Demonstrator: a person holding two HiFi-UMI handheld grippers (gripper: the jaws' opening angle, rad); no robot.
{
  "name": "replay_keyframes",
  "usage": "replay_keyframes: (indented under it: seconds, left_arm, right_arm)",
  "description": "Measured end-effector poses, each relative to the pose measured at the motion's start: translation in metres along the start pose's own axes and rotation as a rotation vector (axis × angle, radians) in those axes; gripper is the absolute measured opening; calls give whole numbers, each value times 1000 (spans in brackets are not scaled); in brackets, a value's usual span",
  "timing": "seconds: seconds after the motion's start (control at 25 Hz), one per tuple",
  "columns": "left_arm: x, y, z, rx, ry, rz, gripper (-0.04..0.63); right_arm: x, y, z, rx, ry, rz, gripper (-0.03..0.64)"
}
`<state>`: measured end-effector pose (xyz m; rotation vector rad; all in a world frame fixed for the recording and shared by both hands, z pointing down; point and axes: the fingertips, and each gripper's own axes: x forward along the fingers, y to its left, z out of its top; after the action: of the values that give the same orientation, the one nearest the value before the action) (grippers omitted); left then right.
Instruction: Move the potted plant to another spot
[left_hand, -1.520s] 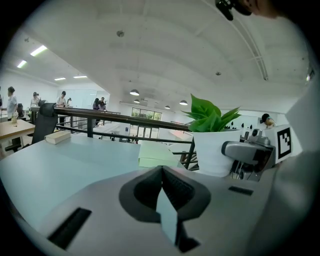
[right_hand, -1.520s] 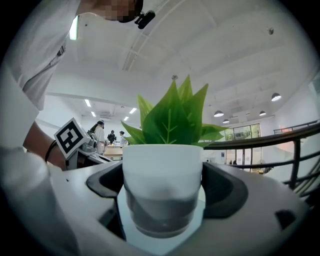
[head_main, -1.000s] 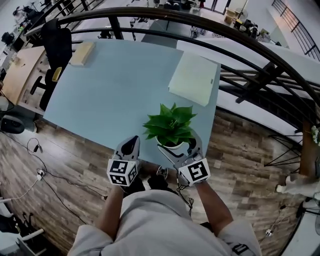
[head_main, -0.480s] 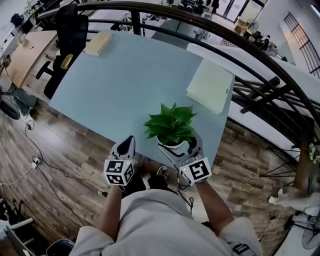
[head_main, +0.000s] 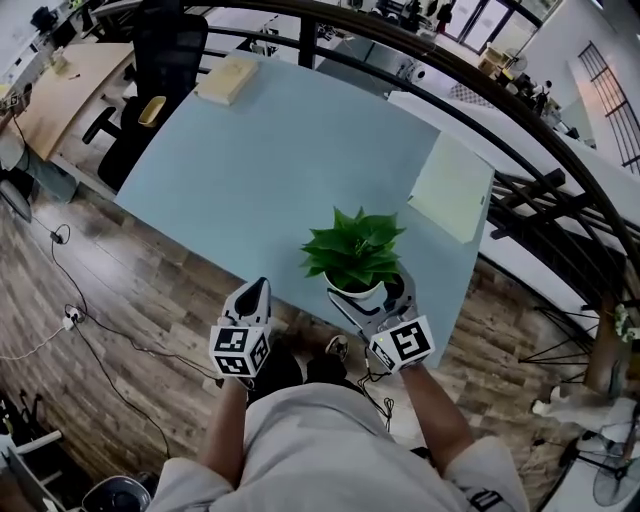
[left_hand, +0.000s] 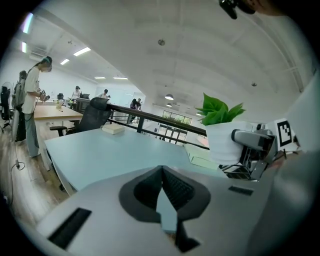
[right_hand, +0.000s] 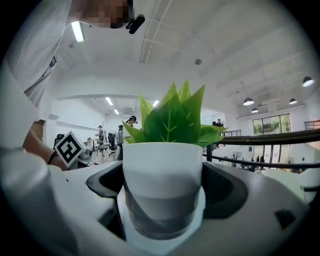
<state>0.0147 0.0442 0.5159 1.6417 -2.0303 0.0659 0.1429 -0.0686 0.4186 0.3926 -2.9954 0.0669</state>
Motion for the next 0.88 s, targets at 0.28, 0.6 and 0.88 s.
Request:
replay_keyframes:
  seconds: [0.28, 0.6, 0.88]
  left_arm:
    - [-13, 53, 25, 16, -27, -36, 11]
    - [-25, 86, 37, 23, -10, -127, 11]
    - [-5, 110, 48, -15, 5, -150, 11]
  right_arm:
    - [39, 24, 7, 43, 16, -47, 482]
    - [74, 57, 14, 45, 43, -90, 482]
    - [119, 58, 14, 63, 83, -98, 482]
